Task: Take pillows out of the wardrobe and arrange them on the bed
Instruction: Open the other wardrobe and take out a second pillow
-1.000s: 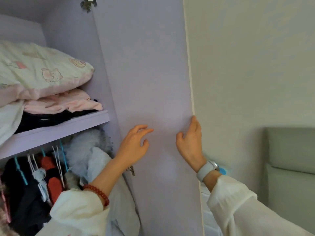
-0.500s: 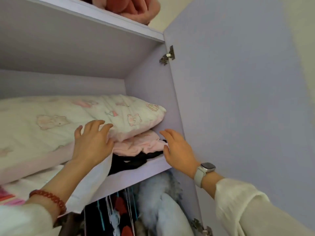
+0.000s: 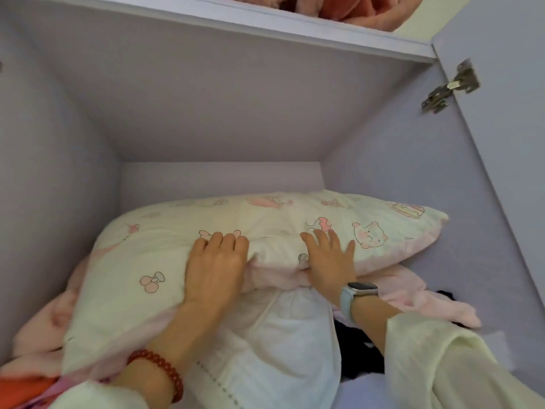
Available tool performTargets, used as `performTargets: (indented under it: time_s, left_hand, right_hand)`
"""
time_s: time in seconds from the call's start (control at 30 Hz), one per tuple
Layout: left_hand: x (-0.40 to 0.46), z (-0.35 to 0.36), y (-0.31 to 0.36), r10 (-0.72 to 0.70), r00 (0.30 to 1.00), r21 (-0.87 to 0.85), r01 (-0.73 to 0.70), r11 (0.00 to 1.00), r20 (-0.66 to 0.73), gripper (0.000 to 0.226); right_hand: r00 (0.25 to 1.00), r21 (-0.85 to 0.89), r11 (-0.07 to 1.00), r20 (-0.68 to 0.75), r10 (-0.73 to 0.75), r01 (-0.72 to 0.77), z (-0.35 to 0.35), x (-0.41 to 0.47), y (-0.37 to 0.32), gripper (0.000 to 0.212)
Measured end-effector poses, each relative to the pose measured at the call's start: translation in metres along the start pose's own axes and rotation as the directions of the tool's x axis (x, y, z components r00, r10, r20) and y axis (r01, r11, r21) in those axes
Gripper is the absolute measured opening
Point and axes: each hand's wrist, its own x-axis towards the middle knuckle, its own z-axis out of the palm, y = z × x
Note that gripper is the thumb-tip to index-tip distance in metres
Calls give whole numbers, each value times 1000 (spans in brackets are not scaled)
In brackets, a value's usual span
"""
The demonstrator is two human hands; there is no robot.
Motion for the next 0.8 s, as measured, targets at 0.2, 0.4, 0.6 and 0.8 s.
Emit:
performTargets:
  time_s: [0.2, 0.4, 0.6, 0.8]
  left_hand:
    - [32, -27, -17, -179, 952, -104, 158, 982, -249, 17]
    - [53, -83, -26, -285, 870, -204, 218, 954, -403, 12]
    - [38, -133, -9, -283, 856, -229, 200, 953, -433, 32]
    - [12, -203, 37, -259, 889, -92, 243, 966, -378, 29]
  right_hand:
    - [959, 127, 988, -280, -51, 89, -61, 25, -15, 41]
    - [784, 66, 966, -599, -163, 251, -127, 20, -20, 41]
    - [699, -30, 968, -686, -200, 247, -165, -15, -7, 33]
    - [683, 96, 931, -707, -186, 353, -189, -68, 25, 32]
